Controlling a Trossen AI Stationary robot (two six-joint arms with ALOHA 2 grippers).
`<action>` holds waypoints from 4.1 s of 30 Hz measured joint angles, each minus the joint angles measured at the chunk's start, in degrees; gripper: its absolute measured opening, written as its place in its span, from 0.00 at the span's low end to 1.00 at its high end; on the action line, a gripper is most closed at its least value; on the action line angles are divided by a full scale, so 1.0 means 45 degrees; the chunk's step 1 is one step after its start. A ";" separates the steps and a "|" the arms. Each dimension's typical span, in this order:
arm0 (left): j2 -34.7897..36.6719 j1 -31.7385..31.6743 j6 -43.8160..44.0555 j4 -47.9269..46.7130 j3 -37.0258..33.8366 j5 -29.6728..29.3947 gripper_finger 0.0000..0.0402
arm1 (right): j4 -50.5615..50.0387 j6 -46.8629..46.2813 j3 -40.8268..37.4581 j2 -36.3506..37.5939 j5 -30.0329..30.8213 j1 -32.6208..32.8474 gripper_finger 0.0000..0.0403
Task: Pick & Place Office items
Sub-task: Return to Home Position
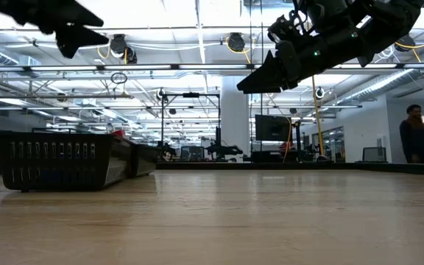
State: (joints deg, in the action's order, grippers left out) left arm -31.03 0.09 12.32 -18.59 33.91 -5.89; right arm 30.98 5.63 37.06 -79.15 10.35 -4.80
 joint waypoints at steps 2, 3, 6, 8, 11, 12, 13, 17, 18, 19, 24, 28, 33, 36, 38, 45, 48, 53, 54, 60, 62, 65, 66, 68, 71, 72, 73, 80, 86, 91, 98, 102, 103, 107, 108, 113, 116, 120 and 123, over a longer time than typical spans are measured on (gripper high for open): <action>0.0953 0.0006 -0.0012 0.0989 -0.1088 -0.0309 0.53 | 0.0000 0.0000 0.0000 0.0000 0.0000 0.0000 0.78; 0.1436 0.0006 -0.0010 0.1774 -0.1630 -0.0366 0.53 | 0.0000 0.0000 0.0000 0.0000 0.0000 0.0004 0.78; 0.2912 0.0001 -0.0064 0.3576 -0.3178 -0.0369 0.53 | 0.0005 0.0040 0.0000 0.0000 0.0005 0.0001 0.78; 0.3895 0.0001 -0.0050 0.4237 -0.3927 -0.0364 0.53 | 0.0003 0.0237 0.0000 0.0000 0.0005 0.0003 0.78; 0.5257 0.0001 0.0278 0.4255 -0.4719 -0.0364 0.53 | 0.0005 0.0335 0.0000 0.0000 0.0005 0.0005 0.78; 0.5643 0.0001 0.0381 0.4298 -0.4915 -0.0364 0.53 | 0.0000 0.0338 0.0000 0.0000 0.0005 0.0005 0.78; 0.6009 0.0001 0.0405 0.4350 -0.5103 -0.0361 0.53 | 0.0000 0.0345 0.0000 0.0000 0.0005 0.0005 0.78; 0.6875 0.0001 0.0278 0.4548 -0.5772 -0.0364 0.53 | -0.0368 0.0483 0.0000 0.0174 -0.0046 0.0005 0.78; 0.6806 0.0001 0.0242 0.4677 -0.5906 -0.0369 0.53 | -0.0600 0.0537 0.0000 0.0321 -0.0243 0.0003 0.78; 0.6815 -0.0004 0.0223 0.4672 -0.6017 -0.0359 0.53 | -0.0824 0.0540 0.0000 0.0496 -0.0583 -0.0008 0.78; 0.6820 -0.0002 0.0191 0.4925 -0.6375 -0.0362 0.53 | -0.1728 -0.0195 0.0005 0.1700 -0.2285 -0.0350 0.78; 0.6835 0.0001 -0.0107 0.5441 -0.6556 -0.0390 0.53 | -0.2057 -0.0387 -0.0429 0.2753 -0.2973 -0.0550 0.78; 0.6813 0.0001 0.0348 0.5548 -0.7294 -0.0471 0.53 | -0.1182 -0.0997 -0.1913 0.4421 -0.2997 -0.0807 0.78; 0.6810 0.0001 0.0372 0.5120 -0.7354 -0.0486 0.53 | -0.1117 -0.1067 -0.2639 0.5475 -0.3043 -0.0832 0.78; 0.6814 0.0001 0.0129 0.5083 -0.7359 -0.0500 0.53 | -0.1124 -0.1235 -0.3032 0.6103 -0.3278 -0.0831 0.78; 0.6815 0.0001 -0.0341 0.5104 -0.7353 -0.0495 0.53 | -0.0255 -0.1778 -0.4712 0.7921 -0.3348 -0.0831 0.78; 0.6815 0.0001 -0.0338 0.5104 -0.7348 -0.0491 0.53 | 0.0332 -0.1944 -0.5467 0.8734 -0.3314 -0.0835 0.78; 0.6815 0.0001 -0.0336 0.5108 -0.7348 -0.0491 0.53 | -0.0184 -0.1971 -0.5911 1.0369 -0.2627 -0.0840 0.78; 0.6815 0.0001 -0.0340 0.5104 -0.7348 -0.0491 0.53 | -0.0519 -0.2009 -0.5973 1.0700 -0.2605 -0.0845 0.78; 0.6815 0.0001 -0.0343 0.5104 -0.7348 -0.0486 0.53 | -0.1933 -0.2244 -0.6636 1.2914 -0.2594 -0.0835 0.78; 0.6815 0.0001 -0.0347 0.5106 -0.7348 -0.0486 0.53 | -0.1933 -0.2220 -0.6959 1.3638 -0.2221 -0.0826 0.78; 0.6815 0.0001 -0.0338 0.5108 -0.7348 -0.0486 0.53 | -0.1937 -0.2108 -0.7373 1.4587 -0.1426 -0.0833 0.78; 0.6815 0.0001 -0.0340 0.5108 -0.7345 -0.0486 0.53 | -0.1909 -0.2092 -0.7525 1.4838 -0.1298 -0.0831 0.78; 0.6815 0.0001 -0.0345 0.5106 -0.7344 -0.0486 0.53 | -0.1827 -0.2074 -0.7824 1.5214 -0.1267 -0.0831 0.78; 0.6815 0.0001 -0.0336 0.5109 -0.7344 -0.0485 0.53 | -0.2341 -0.2093 -0.7990 1.5482 -0.1258 -0.0831 0.78; 0.6815 0.0001 -0.0341 0.5109 -0.7344 -0.0481 0.53 | -0.2514 -0.2093 -0.7990 1.5465 -0.1258 -0.0831 0.78; 0.6815 0.0001 -0.0350 0.5109 -0.7344 -0.0481 0.53 | -0.2687 -0.2085 -0.7998 1.5450 -0.1258 -0.0831 0.78; 0.6815 0.0001 -0.0340 0.5119 -0.7334 -0.0481 0.53 | -0.3118 -0.1946 -0.8014 1.5465 -0.1260 -0.0831 0.78; 0.6815 0.0001 -0.0350 0.5123 -0.7334 -0.0481 0.53 | -0.3840 -0.1763 -0.8024 1.5447 -0.1292 -0.0831 0.78; 0.6815 0.0001 -0.0355 0.5125 -0.7334 -0.0481 0.53 | -0.3910 -0.1763 -0.8038 1.5446 -0.1301 -0.0831 0.78; 0.6815 -0.0002 -0.0350 0.5128 -0.7334 -0.0481 0.53 | -0.3905 -0.1763 -0.8043 1.5446 -0.1302 -0.0831 0.78; 0.6815 0.0001 -0.0350 0.5133 -0.7334 -0.0481 0.53 | -0.3905 -0.1765 -0.8043 1.5446 -0.1307 -0.0831 0.78; 0.6815 -0.0004 -0.0355 0.5133 -0.7334 -0.0481 0.53 | -0.3910 -0.1763 -0.8043 1.5446 -0.1307 -0.0831 0.78; 0.6815 -0.0002 -0.0340 0.5130 -0.7334 -0.0481 0.53 | -0.3907 -0.1763 -0.8043 1.5446 -0.1307 -0.0828 0.78; 0.6815 0.0001 -0.0340 0.5132 -0.7334 -0.0481 0.53 | -0.3905 -0.1763 -0.8043 1.5446 -0.1307 -0.0826 0.78; 0.6815 0.0000 -0.0350 0.5133 -0.7334 -0.0481 0.53 | -0.3905 -0.1764 -0.8046 1.5446 -0.1307 -0.0828 0.78; 0.6815 0.0001 -0.0347 0.5129 -0.7334 -0.0481 0.53 | -0.3905 -0.1765 -0.8048 1.5446 -0.1307 -0.0826 0.78; 0.6815 0.0001 -0.0350 0.5132 -0.7334 -0.0481 0.53 | -0.3905 -0.1763 -0.8048 1.5446 -0.1307 -0.0827 0.78; 0.6815 -0.0003 -0.0355 0.5129 -0.7334 -0.0481 0.53 | -0.3910 -0.1765 -0.8048 1.5446 -0.1308 -0.0827 0.78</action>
State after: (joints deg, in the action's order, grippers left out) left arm -0.36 0.08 10.72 4.49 0.91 -8.05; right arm 13.39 -2.32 0.84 -9.65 4.46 -8.52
